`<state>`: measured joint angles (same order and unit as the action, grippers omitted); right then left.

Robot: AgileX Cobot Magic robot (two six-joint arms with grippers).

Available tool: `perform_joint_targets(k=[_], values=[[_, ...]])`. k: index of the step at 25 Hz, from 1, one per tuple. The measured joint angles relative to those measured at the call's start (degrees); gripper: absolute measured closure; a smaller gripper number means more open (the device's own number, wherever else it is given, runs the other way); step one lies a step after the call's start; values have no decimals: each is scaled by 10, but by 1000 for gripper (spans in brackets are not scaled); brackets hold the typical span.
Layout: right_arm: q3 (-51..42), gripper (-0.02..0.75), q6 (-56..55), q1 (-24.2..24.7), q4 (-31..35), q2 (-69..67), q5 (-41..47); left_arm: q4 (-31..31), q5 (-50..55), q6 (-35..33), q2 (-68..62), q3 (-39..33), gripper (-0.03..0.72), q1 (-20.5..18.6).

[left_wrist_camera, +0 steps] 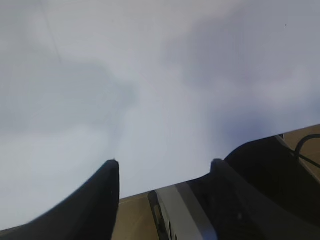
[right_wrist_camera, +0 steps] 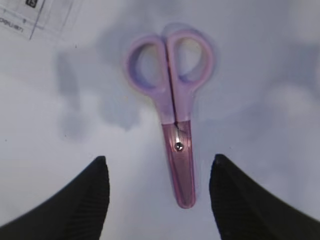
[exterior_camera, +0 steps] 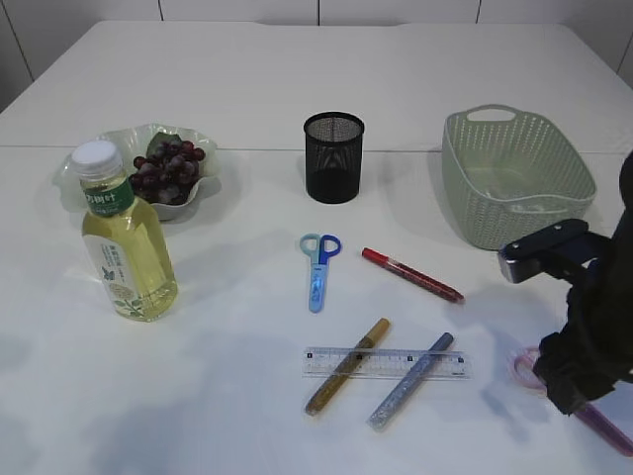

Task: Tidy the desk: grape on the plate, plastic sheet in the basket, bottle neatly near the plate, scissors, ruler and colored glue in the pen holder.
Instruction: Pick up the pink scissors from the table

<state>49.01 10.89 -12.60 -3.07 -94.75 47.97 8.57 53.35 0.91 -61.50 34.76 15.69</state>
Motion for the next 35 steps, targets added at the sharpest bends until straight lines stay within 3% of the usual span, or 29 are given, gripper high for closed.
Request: perform_joint_targets(k=[11, 28, 31, 35], values=[[-8, 260, 6, 0, 0, -64, -65, 0, 15, 0, 0, 0, 272, 0], [-8, 265, 7, 0, -8, -90, -82, 1, 16, 0, 0, 0, 273, 0], [-6, 328, 8, 0, -7, -94, -82, 1, 16, 0, 0, 0, 273, 0], [-4, 469, 8, 0, 0, -97, -82, 1, 16, 0, 0, 0, 273, 0]])
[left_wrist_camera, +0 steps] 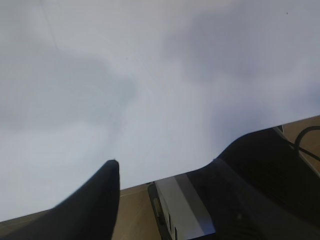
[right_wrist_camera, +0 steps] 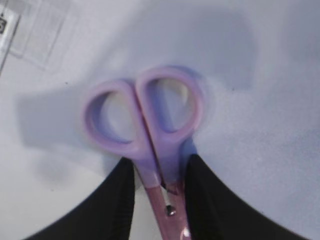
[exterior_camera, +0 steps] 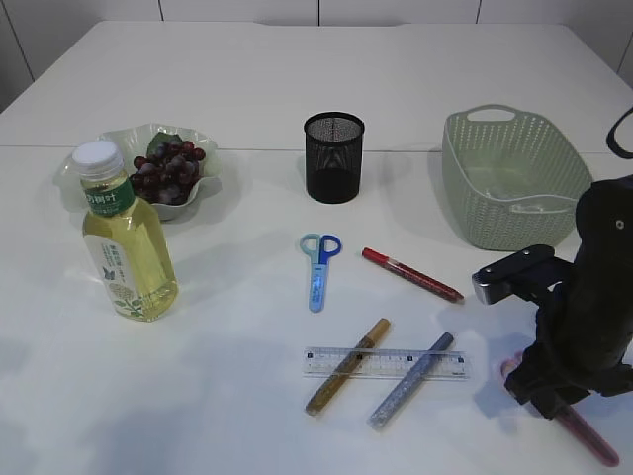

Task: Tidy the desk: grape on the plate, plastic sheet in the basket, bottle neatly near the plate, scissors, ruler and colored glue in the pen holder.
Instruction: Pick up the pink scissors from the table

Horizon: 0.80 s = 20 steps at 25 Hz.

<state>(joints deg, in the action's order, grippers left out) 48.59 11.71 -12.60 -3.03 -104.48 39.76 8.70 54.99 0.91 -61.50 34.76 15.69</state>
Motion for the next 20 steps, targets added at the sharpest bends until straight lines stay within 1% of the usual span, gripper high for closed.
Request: perform_joint_targets(k=[2, 6, 17, 20], values=[[0, 512, 0, 0, 0, 0, -1, 0, 0, 0, 0, 0, 273, 0], [0, 533, 0, 0, 1, 0, -1, 0, 0, -1, 0, 0, 273, 0], [-2, 540, 0, 0, 21, 25, -9, -2, 0, -9, 0, 0, 273, 0], [15, 541, 0, 0, 26, 45, 7, -2, 0, -9, 0, 0, 273, 0]])
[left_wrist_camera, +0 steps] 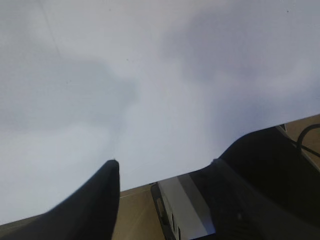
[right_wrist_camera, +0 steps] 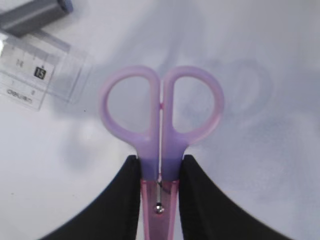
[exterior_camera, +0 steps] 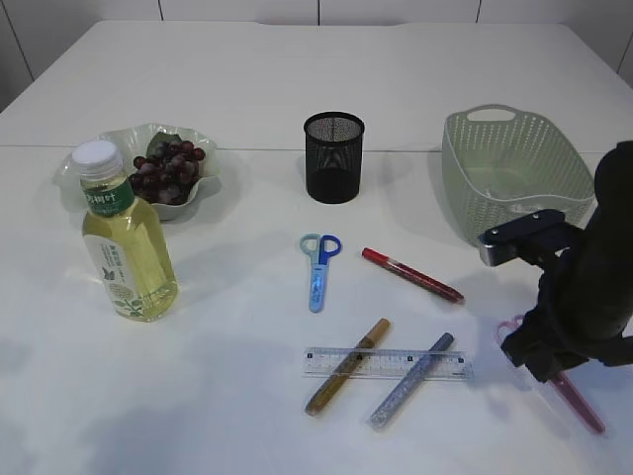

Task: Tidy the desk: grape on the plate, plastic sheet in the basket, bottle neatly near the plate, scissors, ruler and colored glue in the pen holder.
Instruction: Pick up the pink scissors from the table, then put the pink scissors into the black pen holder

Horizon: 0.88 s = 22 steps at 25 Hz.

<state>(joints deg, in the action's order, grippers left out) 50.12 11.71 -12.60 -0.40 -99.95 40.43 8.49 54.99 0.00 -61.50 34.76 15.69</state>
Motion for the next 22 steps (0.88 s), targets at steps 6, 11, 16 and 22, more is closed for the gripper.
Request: perform_joint_targets(k=[6, 11, 16, 22], values=[[66, 541, 8, 0, 30, 13, 45, 0, -1, 0, 0, 0, 273, 0], [154, 541, 31, 0, 109, 13, 51, 0, -1, 0, 0, 0, 273, 0], [258, 542, 72, 0, 203, 5, 51, 0, -1, 0, 0, 0, 273, 0], [379, 542, 99, 0, 252, -44, 51, 0, 5, 0, 0, 0, 273, 0]])
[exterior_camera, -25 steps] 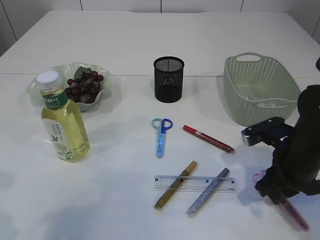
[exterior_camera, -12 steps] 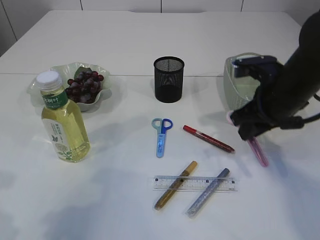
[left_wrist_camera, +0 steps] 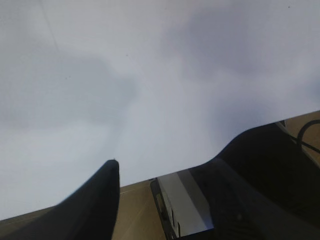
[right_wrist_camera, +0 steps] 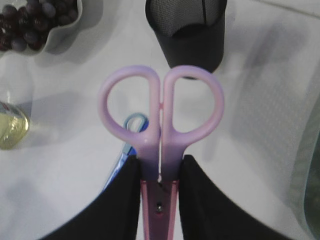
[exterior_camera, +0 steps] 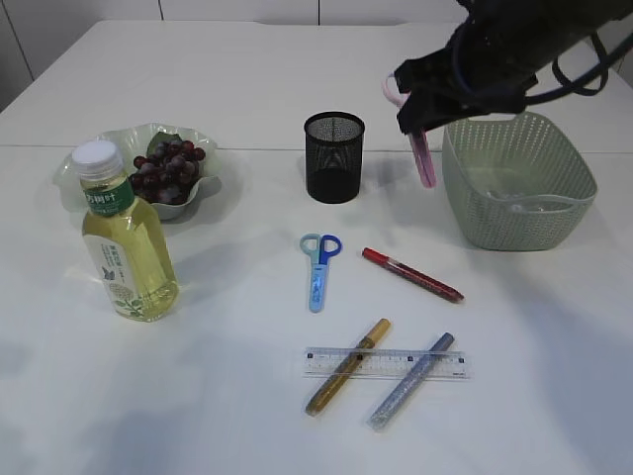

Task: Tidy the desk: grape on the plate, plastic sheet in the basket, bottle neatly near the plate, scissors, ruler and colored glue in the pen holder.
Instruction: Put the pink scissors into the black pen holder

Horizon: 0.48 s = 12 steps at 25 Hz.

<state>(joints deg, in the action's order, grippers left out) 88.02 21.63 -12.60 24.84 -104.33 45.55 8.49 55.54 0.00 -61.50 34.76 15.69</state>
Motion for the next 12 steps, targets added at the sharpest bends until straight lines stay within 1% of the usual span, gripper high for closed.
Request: perform_joint_targets(k=[7, 12], values=[[126, 542, 4, 0, 22, -88, -6, 0, 9, 0, 0, 0, 273, 0], [197, 542, 24, 0, 73, -163, -38, 1, 10, 0, 0, 0, 273, 0]])
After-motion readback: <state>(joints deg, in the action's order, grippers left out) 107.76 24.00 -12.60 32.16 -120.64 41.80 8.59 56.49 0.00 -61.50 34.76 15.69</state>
